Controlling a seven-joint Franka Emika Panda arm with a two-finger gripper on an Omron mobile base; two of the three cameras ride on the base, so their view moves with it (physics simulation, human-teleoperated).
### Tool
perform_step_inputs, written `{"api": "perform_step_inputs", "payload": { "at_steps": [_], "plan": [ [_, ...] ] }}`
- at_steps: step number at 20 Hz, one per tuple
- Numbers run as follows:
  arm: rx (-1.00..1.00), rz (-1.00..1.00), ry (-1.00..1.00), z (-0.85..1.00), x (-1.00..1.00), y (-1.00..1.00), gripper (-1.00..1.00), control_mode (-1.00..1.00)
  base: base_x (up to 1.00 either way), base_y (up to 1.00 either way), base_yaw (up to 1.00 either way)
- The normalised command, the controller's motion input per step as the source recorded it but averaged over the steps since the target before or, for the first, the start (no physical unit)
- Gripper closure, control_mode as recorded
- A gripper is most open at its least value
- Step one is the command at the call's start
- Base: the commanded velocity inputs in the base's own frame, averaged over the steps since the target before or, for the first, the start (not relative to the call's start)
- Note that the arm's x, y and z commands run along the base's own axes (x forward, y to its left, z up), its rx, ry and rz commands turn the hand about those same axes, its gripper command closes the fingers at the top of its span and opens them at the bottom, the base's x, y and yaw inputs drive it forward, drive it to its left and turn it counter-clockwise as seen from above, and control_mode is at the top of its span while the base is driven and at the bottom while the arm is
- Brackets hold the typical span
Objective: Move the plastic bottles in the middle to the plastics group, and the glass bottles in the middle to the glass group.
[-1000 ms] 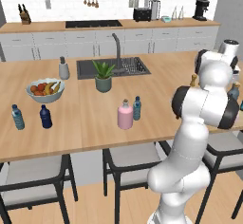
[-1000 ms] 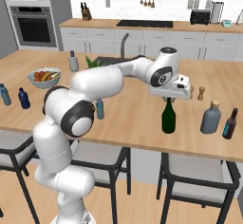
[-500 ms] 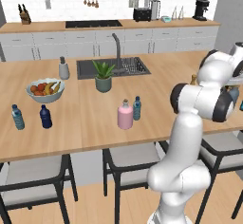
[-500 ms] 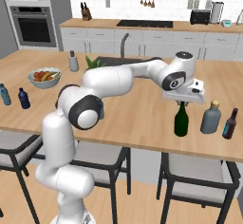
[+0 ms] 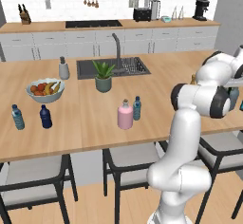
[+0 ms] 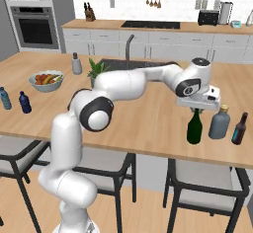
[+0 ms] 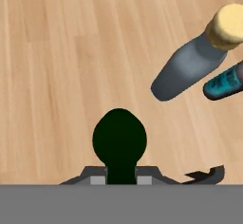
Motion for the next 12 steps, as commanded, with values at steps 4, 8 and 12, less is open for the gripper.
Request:
{"api": "perform_step_inputs", "payload": {
  "at_steps": [4, 8, 12],
  "plan": [
    [0.0, 0.0, 0.0, -0.28, 0.02, -0.01, 1.0, -1.0, 0.0, 0.0, 0.0],
    [0.0, 0.0, 0.0, -0.23, 0.04, 0.0, 1.0, -1.0, 0.0, 0.0, 0.0],
    [0.0, 0.0, 0.0, -0.25, 0.09, 0.0, 1.0, -1.0, 0.0, 0.0, 0.0]
  ]
}}
